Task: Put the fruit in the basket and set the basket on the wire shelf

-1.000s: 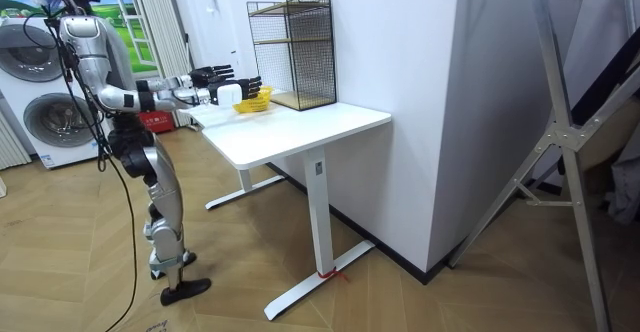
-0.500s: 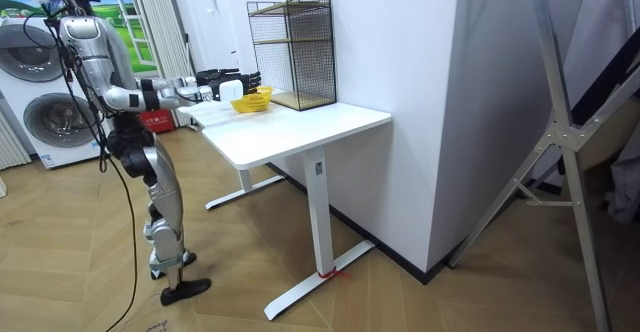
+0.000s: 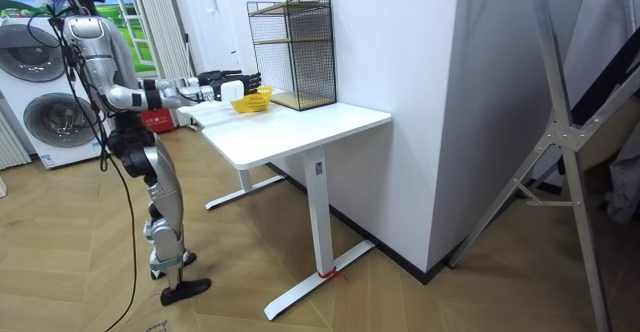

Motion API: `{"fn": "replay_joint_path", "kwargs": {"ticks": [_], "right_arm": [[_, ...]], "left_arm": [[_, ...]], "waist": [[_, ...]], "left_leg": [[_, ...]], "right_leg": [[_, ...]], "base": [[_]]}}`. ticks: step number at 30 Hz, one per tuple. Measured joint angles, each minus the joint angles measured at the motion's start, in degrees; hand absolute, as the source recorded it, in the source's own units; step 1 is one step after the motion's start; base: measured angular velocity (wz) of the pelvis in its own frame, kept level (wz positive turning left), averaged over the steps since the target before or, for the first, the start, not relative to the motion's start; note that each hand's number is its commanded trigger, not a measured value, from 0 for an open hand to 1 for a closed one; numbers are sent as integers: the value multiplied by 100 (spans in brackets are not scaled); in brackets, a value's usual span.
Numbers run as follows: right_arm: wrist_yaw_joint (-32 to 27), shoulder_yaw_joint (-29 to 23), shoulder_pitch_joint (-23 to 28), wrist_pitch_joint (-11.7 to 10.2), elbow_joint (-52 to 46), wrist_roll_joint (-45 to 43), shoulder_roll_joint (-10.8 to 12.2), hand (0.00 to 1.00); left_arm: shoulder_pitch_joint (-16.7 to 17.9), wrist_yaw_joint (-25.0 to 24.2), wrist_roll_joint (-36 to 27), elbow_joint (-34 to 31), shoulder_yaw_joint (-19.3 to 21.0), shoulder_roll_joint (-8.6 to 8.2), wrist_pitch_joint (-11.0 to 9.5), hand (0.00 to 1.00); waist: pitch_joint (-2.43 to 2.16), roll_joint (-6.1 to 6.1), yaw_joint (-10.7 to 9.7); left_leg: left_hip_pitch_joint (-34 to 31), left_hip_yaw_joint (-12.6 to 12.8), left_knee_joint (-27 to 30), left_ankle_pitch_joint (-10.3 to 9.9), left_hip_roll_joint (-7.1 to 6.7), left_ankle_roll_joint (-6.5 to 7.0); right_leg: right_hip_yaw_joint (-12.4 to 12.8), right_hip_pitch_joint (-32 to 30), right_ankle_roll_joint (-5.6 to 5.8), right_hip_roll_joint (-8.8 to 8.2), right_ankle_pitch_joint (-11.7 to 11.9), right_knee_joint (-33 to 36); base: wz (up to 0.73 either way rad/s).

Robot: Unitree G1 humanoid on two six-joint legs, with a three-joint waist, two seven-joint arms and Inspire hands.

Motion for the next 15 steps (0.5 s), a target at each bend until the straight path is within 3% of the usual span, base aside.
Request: {"fn": "replay_joint_path", "kwargs": {"ticks": [15], "right_arm": [[-5, 80, -14, -4, 138, -5, -3, 0]], "left_arm": [[-5, 1, 1, 74, -2, 37, 60, 0]], "waist": [[-1, -35, 0]], "left_leg": [[37, 42, -58, 0, 7, 0]], "right_leg": [[12, -5, 0, 13, 0, -11]], "base": [[0]]}}
